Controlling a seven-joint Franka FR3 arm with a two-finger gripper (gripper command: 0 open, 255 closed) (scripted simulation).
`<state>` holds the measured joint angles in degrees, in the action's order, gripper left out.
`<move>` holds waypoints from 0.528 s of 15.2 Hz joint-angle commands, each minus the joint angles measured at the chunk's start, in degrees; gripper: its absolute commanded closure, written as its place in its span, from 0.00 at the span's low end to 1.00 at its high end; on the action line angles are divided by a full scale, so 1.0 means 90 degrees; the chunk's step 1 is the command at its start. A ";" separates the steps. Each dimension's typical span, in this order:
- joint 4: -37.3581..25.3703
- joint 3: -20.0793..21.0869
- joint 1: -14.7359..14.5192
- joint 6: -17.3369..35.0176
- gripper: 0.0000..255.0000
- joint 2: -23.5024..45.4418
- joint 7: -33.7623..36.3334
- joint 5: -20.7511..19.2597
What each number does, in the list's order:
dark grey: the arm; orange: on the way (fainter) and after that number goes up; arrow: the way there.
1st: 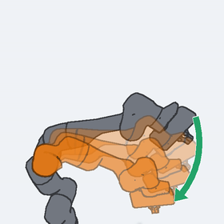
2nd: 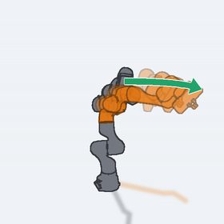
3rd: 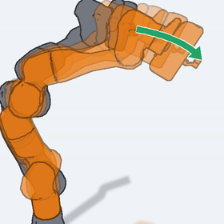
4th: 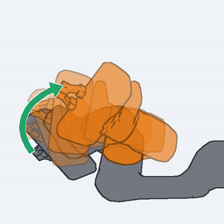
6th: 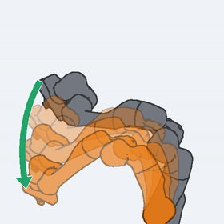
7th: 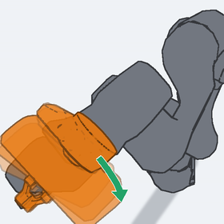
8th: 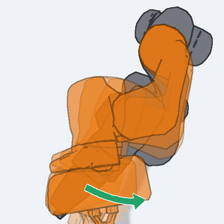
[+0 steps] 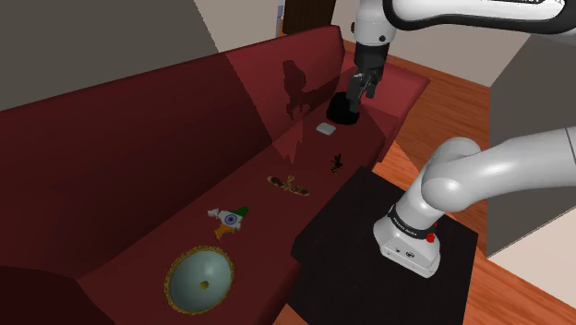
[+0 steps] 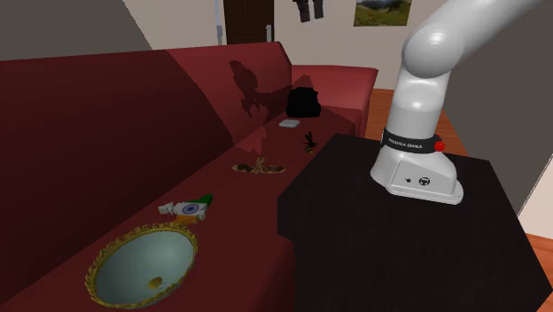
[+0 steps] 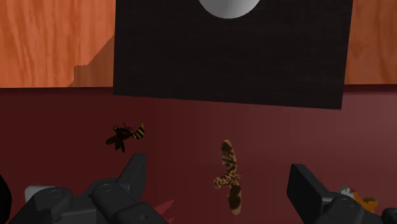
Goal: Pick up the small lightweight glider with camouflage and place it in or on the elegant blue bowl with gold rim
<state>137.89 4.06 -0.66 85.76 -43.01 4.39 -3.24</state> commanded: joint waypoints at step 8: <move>0.1048 -0.0030 -0.0051 0.1685 0.00 0.0595 -0.0077 0.0003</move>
<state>146.20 3.80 -1.05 98.67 -38.57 3.78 -3.22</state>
